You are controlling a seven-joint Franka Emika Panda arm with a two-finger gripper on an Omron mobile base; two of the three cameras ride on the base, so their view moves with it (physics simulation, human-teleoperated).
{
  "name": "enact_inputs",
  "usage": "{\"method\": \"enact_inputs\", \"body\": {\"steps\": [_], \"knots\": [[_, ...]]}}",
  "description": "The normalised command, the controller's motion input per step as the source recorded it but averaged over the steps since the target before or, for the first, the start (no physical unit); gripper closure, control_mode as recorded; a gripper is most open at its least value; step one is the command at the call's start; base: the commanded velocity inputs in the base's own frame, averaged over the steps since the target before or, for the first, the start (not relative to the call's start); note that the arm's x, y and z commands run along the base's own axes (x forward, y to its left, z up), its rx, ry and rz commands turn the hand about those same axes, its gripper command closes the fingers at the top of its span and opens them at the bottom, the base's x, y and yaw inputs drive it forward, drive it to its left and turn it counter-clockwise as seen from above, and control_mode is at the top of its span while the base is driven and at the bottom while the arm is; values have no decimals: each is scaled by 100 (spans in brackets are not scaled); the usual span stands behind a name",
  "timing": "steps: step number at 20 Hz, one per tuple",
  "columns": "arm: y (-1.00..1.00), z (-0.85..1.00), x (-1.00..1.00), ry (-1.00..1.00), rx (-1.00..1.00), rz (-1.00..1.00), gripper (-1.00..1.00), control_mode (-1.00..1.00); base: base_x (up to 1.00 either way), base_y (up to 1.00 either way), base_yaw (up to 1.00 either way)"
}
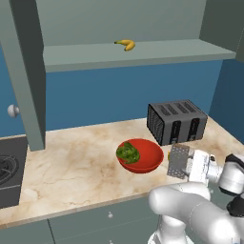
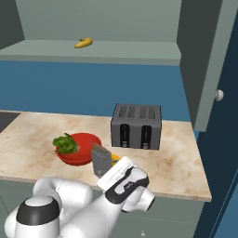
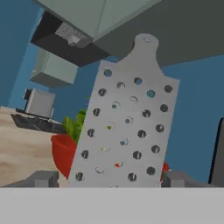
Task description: Pick the cheese from the fridge and the cheese grater from the cabinet and place them next to the salad bowl.
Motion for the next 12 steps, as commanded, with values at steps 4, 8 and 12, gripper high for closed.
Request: {"method": "enact_inputs", "body": {"steps": [4,8,12], "knots": [[13,2,0,0,-2,0,-100,-100,0,0,0],[-5,43,-14,2,-1,0,-100,-100,0,0,0],[-4,83,-27,0,0,0,-100,-100,0,0,0]]}}
